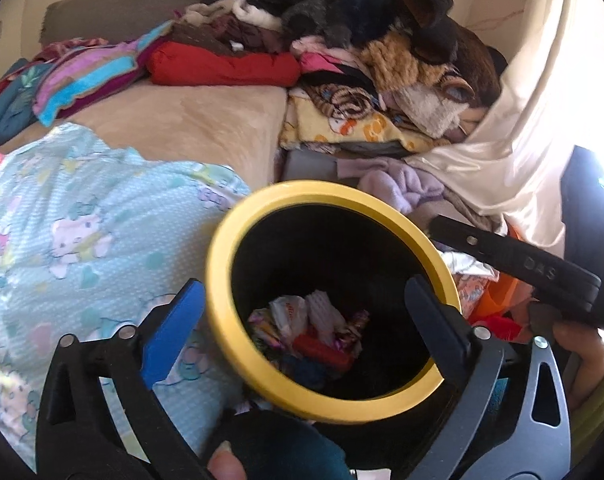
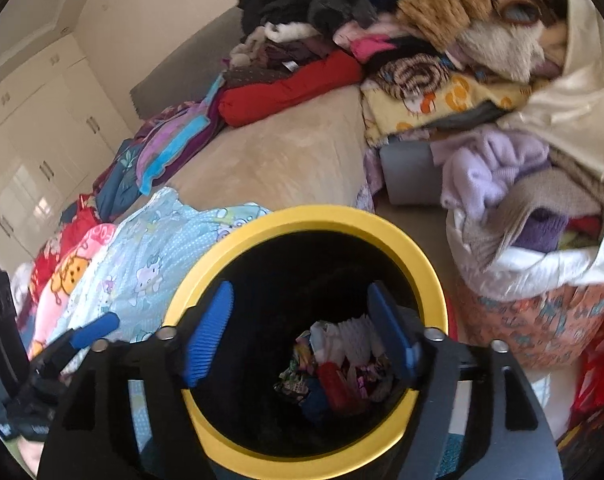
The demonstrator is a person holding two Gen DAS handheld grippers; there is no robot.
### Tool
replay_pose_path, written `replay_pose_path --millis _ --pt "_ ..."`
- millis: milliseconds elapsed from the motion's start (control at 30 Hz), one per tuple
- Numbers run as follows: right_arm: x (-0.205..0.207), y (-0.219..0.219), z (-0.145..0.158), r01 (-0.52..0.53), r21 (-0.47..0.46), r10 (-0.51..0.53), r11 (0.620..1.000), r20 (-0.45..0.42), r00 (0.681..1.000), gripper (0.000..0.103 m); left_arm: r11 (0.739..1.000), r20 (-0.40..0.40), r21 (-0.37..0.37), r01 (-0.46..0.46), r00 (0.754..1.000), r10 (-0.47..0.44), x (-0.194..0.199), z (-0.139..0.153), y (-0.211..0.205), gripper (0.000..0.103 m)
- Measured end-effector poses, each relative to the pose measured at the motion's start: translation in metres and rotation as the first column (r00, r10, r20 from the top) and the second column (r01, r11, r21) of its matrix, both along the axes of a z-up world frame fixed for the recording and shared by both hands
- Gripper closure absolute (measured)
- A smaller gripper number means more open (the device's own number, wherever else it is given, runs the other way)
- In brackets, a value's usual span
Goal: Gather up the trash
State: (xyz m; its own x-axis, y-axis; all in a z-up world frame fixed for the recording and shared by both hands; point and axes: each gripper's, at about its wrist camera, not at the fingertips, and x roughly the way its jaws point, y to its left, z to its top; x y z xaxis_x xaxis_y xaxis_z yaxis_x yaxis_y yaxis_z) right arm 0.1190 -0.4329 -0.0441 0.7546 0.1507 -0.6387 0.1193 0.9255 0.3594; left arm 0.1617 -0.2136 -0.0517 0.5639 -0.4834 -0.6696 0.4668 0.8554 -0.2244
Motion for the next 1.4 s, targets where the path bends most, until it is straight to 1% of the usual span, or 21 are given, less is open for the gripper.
replay_pose_path --millis 67,167,233,300,400,500,600,767,800,867,967,1000,1100,1233,1400 --pt "-0.003 0.003 0.008 -0.001 -0.008 0.002 1.0 0.026 1.0 0.022 0.999 0.006 0.003 -0.035 0.999 0.035 -0.002 0.004 0.012 0.011" --pt "-0.008 0.01 0.019 -0.019 -0.021 0.021 1.0 0.061 0.998 0.015 0.996 0.025 0.009 -0.084 0.996 0.084 -0.007 0.011 0.031 0.011" --pt "-0.013 0.02 0.028 -0.041 -0.046 0.045 0.998 0.093 0.995 0.012 0.992 0.048 0.006 -0.124 0.991 0.124 -0.012 0.017 0.047 0.011" --pt "-0.018 0.029 0.033 -0.059 -0.043 0.064 0.997 0.117 0.991 0.008 0.987 0.063 0.006 -0.161 0.985 0.16 -0.017 0.023 0.062 0.011" --pt "-0.028 0.047 0.039 -0.075 -0.05 0.082 0.996 0.144 0.986 0.006 0.979 0.1 -0.002 -0.202 0.975 0.201 -0.025 0.031 0.08 0.011" --pt "-0.04 0.067 0.043 -0.07 -0.098 0.088 0.993 0.191 0.978 0.006 0.969 0.138 -0.01 -0.248 0.959 0.247 -0.04 0.037 0.101 0.011" --pt "-0.056 0.085 0.047 -0.053 -0.127 0.086 0.991 0.273 0.958 0.006 0.961 0.164 -0.025 -0.274 0.948 0.274 -0.054 0.039 0.119 0.011" --pt "-0.083 0.115 0.049 -0.042 -0.185 0.112 0.982 0.388 0.915 0.006 0.937 0.236 -0.036 -0.348 0.908 0.346 -0.084 0.043 0.147 0.011" --pt "-0.09 0.123 0.048 -0.037 -0.204 0.12 0.978 0.414 0.902 0.006 0.933 0.245 -0.04 -0.358 0.902 0.356 -0.088 0.044 0.15 0.011" --pt "-0.101 0.133 0.047 -0.026 -0.226 0.129 0.974 0.453 0.882 0.006 0.924 0.273 -0.051 -0.379 0.885 0.377 -0.097 0.047 0.157 0.011" --pt "-0.115 0.142 0.046 0.007 -0.24 0.116 0.971 0.494 0.862 0.006 0.91 0.317 -0.062 -0.41 0.856 0.407 -0.109 0.05 0.165 0.011" --pt "-0.118 0.144 0.045 0.018 -0.246 0.111 0.969 0.499 0.859 0.006 0.908 0.324 -0.069 -0.414 0.851 0.413 -0.111 0.051 0.166 0.011" --pt "-0.121 0.147 0.041 0.024 -0.262 0.115 0.965 0.502 0.857 0.006 0.91 0.326 -0.087 -0.405 0.852 0.41 -0.115 0.051 0.166 0.011" --pt "-0.121 0.147 0.039 0.031 -0.255 0.101 0.966 0.491 0.865 0.006 0.919 0.344 -0.082 -0.385 0.854 0.389 -0.119 0.05 0.16 0.011" --pt "-0.121 0.15 0.038 0.034 -0.26 0.101 0.965 0.49 0.866 0.006 0.922 0.336 -0.081 -0.38 0.86 0.384 -0.12 0.048 0.158 0.011"
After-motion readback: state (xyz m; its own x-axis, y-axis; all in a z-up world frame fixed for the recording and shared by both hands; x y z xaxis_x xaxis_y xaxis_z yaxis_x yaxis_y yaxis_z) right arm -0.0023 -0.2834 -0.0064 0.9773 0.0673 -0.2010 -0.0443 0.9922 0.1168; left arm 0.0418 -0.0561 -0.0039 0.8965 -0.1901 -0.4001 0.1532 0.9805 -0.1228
